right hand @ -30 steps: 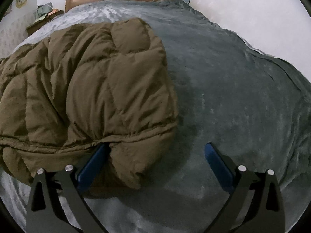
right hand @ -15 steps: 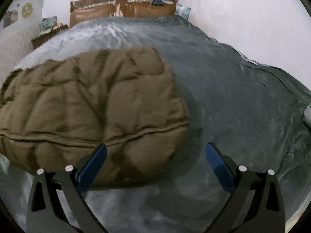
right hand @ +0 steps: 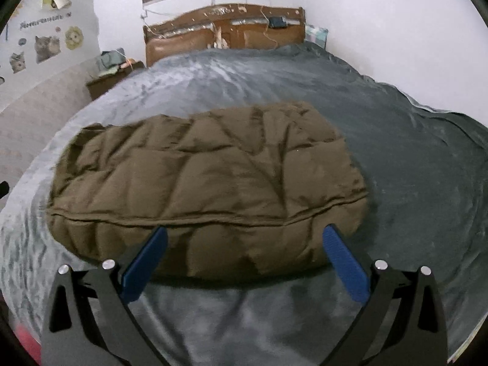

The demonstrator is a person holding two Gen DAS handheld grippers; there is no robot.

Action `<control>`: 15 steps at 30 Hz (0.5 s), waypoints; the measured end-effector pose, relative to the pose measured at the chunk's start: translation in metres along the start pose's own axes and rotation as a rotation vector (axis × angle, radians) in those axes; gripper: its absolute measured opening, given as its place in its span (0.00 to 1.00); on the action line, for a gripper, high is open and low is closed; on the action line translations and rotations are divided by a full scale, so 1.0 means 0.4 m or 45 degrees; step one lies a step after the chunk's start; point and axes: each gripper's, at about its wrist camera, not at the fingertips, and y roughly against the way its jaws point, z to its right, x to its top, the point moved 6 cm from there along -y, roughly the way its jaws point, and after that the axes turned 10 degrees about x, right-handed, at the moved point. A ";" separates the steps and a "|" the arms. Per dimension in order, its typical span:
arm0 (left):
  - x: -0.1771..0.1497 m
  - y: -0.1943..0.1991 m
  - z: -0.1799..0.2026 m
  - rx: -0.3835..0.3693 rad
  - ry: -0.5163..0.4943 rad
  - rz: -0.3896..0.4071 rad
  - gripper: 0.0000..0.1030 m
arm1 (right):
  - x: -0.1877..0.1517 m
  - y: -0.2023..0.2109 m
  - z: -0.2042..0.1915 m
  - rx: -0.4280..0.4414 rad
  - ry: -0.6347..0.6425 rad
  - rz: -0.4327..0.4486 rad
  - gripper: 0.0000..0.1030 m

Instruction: Fold large clothes

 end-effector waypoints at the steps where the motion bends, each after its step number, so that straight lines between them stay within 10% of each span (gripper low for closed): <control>1: -0.002 0.006 0.013 0.000 -0.029 -0.014 0.97 | -0.005 0.012 -0.014 -0.002 -0.002 0.020 0.98; 15: -0.060 0.149 0.108 -0.058 -0.159 0.019 0.97 | -0.064 0.154 -0.080 -0.044 -0.020 0.103 0.98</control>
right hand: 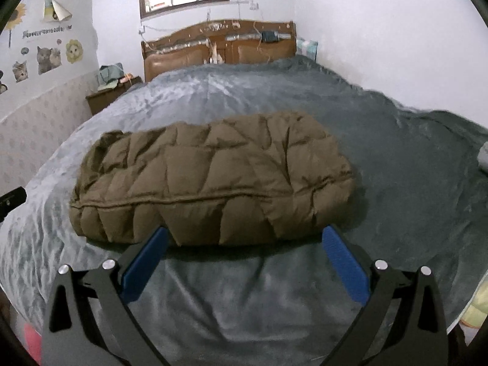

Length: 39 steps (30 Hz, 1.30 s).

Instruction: Fold large clothes

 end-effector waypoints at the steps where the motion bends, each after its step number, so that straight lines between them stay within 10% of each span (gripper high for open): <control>1: 0.003 0.009 0.008 -0.010 -0.001 0.007 0.97 | 0.011 0.011 -0.006 -0.011 0.013 0.016 0.98; 39: 0.060 0.097 -0.021 0.046 -0.005 0.034 0.97 | 0.105 0.081 -0.068 -0.047 0.072 0.085 0.98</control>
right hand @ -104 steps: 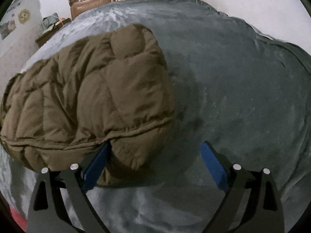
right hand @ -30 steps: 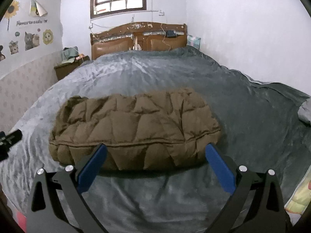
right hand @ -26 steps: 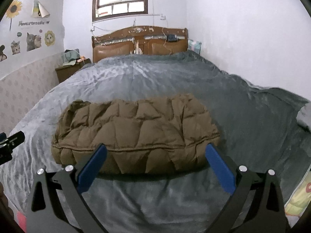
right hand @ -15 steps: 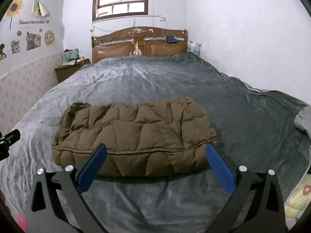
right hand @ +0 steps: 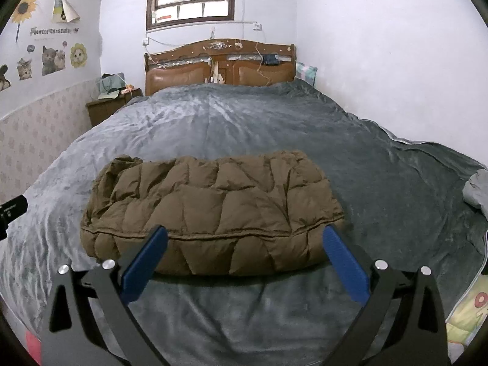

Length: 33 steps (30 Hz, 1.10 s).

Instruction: Fold large clothes

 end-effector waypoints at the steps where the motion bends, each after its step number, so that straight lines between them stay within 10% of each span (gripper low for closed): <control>1: 0.000 0.000 0.001 -0.002 -0.001 -0.001 0.97 | 0.000 -0.001 0.002 0.000 -0.001 -0.003 0.98; 33: 0.000 0.004 -0.002 0.033 -0.033 0.004 0.97 | 0.000 0.000 0.022 -0.012 0.002 -0.008 0.98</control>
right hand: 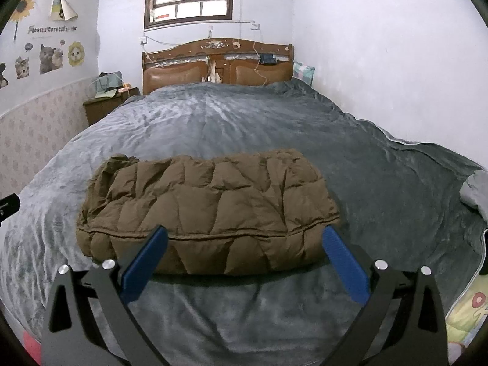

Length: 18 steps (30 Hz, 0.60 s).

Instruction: Fold large clothes

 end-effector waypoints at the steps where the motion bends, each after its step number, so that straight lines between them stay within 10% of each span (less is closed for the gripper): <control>1: 0.000 0.001 0.002 0.004 -0.004 0.002 0.97 | 0.000 0.000 0.002 -0.001 0.002 0.000 0.98; 18: 0.011 0.023 0.010 0.016 -0.021 0.025 0.97 | 0.011 0.007 0.010 0.000 0.010 0.012 0.98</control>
